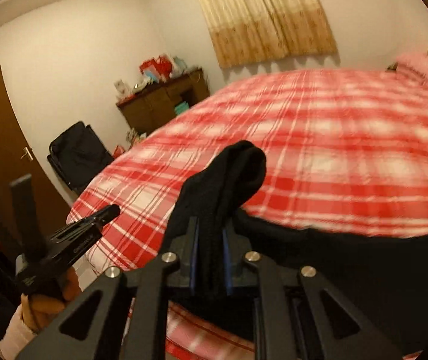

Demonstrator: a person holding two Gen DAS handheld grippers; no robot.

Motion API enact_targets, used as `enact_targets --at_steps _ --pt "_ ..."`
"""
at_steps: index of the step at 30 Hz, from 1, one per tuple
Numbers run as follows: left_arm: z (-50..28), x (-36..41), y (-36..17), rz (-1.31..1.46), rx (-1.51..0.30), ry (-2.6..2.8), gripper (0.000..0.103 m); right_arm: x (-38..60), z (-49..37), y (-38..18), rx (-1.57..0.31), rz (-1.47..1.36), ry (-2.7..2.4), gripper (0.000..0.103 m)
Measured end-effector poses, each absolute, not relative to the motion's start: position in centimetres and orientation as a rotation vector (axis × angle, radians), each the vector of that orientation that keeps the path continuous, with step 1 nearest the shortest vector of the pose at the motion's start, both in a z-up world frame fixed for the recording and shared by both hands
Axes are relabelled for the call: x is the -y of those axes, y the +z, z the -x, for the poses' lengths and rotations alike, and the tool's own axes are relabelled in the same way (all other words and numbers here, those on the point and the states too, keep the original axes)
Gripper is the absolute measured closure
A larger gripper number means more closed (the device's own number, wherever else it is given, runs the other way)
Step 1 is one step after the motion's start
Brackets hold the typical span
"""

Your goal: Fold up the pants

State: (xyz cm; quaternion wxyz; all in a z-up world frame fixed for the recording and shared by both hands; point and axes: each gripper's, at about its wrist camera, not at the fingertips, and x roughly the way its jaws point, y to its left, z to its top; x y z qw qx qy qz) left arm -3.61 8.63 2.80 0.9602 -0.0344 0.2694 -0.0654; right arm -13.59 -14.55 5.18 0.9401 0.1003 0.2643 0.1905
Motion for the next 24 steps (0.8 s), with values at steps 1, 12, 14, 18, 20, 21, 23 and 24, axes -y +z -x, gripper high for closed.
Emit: enact_targets --at_steps 1,12,14,18,20,21,23,24 --pt "3.7 -8.4 3.0 0.067 -0.542 -0.139 0.094 15.7 14.3 5.7 -0.53 -0.205 0.374 0.087" --pt "5.1 -1.9 3.0 -0.006 -0.563 -0.262 0.094 28.7 19.3 2.1 -0.593 -0.23 0.079 0.087" --pt "5.5 -0.5 2.8 -0.031 -0.569 -0.281 0.094 29.7 19.2 -0.1 -0.628 -0.224 0.033 0.086" --pt "6.0 2.2 2.0 -0.065 -0.605 -0.324 0.094 30.9 18.8 -3.8 -0.688 -0.196 -0.032 0.077" --pt "6.1 3.3 1.8 -0.075 -0.617 -0.343 0.094 31.5 19.4 -3.7 -0.654 -0.224 -0.037 0.066" --pt "6.2 4.0 1.7 -0.085 -0.62 -0.354 0.094 31.7 19.3 -3.4 -0.661 -0.233 -0.026 0.062" --pt "6.5 5.1 1.8 -0.107 -0.613 -0.377 0.094 32.1 19.4 -2.9 -0.68 -0.26 0.01 0.048" --pt "6.7 5.8 1.8 -0.121 -0.605 -0.385 0.094 32.3 19.9 -2.3 -0.667 -0.275 0.012 0.045"
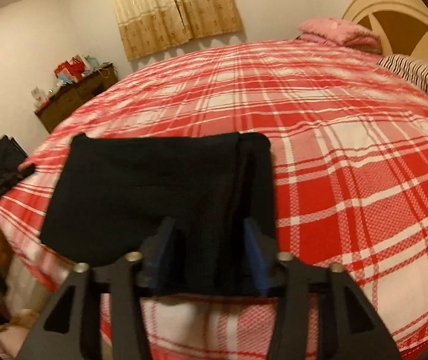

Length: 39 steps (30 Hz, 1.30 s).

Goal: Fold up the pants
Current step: 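Grasp the folded pants edge with the left gripper while the right gripper holds them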

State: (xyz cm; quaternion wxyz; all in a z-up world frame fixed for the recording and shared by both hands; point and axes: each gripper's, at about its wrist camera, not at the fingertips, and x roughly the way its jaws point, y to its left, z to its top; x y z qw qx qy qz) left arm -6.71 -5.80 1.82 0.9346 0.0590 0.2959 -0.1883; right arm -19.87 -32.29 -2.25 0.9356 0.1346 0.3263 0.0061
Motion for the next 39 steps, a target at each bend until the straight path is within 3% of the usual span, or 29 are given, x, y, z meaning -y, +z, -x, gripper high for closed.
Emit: enact_targets --at_steps 2,4,6,8,16,19,26,30,32,33,39 --pt "7.0 7.0 2.1 -0.135 -0.594 -0.404 0.094 32.4 21.3 -0.8 -0.585 -0.262 -0.039 0.034" --pt "7.5 8.5 2.4 -0.141 -0.587 -0.434 0.094 32.0 23.0 0.9 -0.469 -0.206 -0.088 0.034" --pt "8.2 9.8 2.5 -0.159 -0.572 -0.445 0.094 31.0 23.2 2.5 -0.405 -0.116 -0.102 0.048" --pt "8.8 11.1 2.0 -0.184 -0.556 -0.437 0.094 29.4 21.8 3.4 -0.418 -0.02 -0.098 0.075" --pt "8.2 12.9 -2.6 -0.259 -0.646 -0.387 0.094 31.0 14.4 -3.1 -0.628 -0.163 -0.049 0.081" --pt "8.3 12.9 -3.0 -0.259 -0.631 -0.377 0.094 30.9 15.2 -2.7 -0.611 -0.133 -0.053 0.08" --pt "9.0 12.0 -2.9 -0.244 -0.628 -0.39 0.093 26.9 14.8 2.0 -0.499 -0.088 0.092 0.05" --pt "9.7 10.1 -2.8 -0.2 -0.663 -0.372 0.093 23.3 11.1 3.0 -0.519 -0.058 0.262 0.052" --pt "9.9 9.5 -3.0 -0.196 -0.672 -0.36 0.093 21.5 8.9 2.7 -0.559 -0.025 0.335 0.068" --pt "10.0 9.3 -3.2 -0.203 -0.675 -0.355 0.093 20.9 8.0 2.4 -0.583 -0.016 0.365 0.071" --pt "9.7 9.2 -3.9 -0.213 -0.692 -0.356 0.094 16.4 2.3 -2.9 -0.82 0.131 0.388 0.07"
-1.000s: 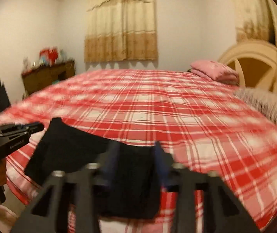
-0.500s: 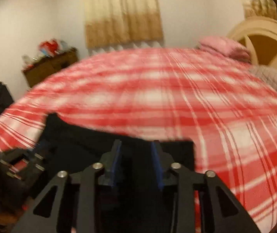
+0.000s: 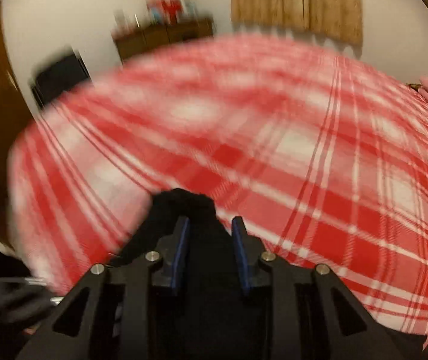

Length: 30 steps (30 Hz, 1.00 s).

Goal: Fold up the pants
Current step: 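Grasp the folded pants edge with the left gripper while the right gripper holds them, then open the left gripper and release the pants edge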

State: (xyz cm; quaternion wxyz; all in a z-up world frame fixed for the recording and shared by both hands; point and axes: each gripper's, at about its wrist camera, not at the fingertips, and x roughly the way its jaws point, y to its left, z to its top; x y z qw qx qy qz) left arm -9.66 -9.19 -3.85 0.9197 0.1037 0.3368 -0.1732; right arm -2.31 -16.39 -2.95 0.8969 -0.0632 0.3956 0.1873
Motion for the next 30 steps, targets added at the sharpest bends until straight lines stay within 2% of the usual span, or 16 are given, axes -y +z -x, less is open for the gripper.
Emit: enact_targets --at_steps 5,10,14,15,16,17,19,23,30 --pt "10.0 9.5 -4.2 -0.229 -0.679 -0.348 0.094 18.2 1.1 -3.4 -0.815 -0.028 0.422 0.07" --pt "10.1 9.5 -4.1 -0.232 -0.695 -0.349 0.094 17.8 0.4 -3.2 -0.813 -0.047 0.407 0.069" --pt "10.2 9.0 -3.2 -0.218 -0.71 -0.369 0.093 18.2 1.2 -2.2 -0.77 -0.055 0.381 0.062" --pt "10.3 8.8 -2.9 -0.205 -0.712 -0.359 0.093 18.9 1.6 -1.6 -0.741 -0.079 0.369 0.059" --pt "10.2 8.6 -2.6 -0.198 -0.713 -0.358 0.093 19.8 2.3 -0.8 -0.702 -0.115 0.363 0.052" --pt "9.7 8.4 -2.4 -0.192 -0.719 -0.353 0.093 20.6 3.0 -0.1 -0.669 -0.146 0.36 0.04" --pt "9.2 8.3 -2.4 -0.179 -0.74 -0.344 0.093 22.8 5.1 1.7 -0.596 -0.202 0.309 0.029" --pt "9.1 8.6 -2.5 -0.185 -0.749 -0.338 0.093 26.1 8.6 3.3 -0.534 -0.236 0.229 0.028" --pt "8.9 8.8 -2.5 -0.187 -0.76 -0.336 0.093 28.4 12.8 2.2 -0.535 -0.147 0.09 0.028"
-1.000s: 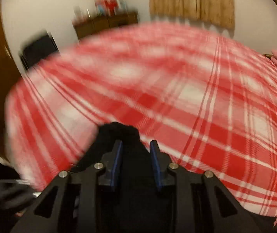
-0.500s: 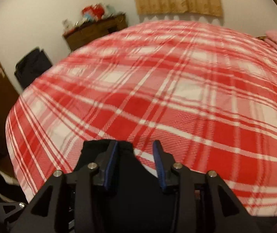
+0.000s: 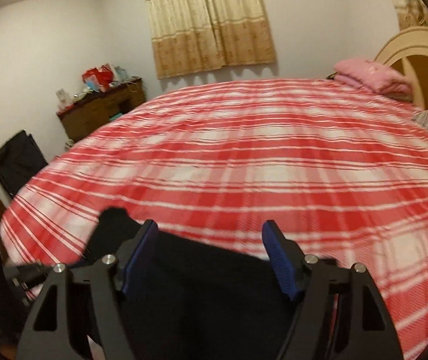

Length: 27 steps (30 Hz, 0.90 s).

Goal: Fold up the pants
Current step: 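Open the left gripper and release the pants edge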

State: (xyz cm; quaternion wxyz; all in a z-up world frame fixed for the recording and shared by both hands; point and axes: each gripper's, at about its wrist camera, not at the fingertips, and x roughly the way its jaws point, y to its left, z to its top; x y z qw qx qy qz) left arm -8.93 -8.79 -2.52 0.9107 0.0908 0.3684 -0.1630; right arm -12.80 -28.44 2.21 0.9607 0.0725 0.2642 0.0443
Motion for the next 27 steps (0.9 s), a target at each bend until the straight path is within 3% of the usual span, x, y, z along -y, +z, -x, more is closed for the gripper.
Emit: enact_targets --at_steps 18,27 --pt "10.3 9.6 -3.8 -0.226 -0.776 -0.284 0.082 31.3 17.9 -0.3 -0.522 -0.206 -0.048 0.02" --pt "13.5 8.7 -4.5 -0.207 -0.761 -0.285 0.067 32.2 18.9 -1.0 -0.526 -0.25 -0.053 0.02"
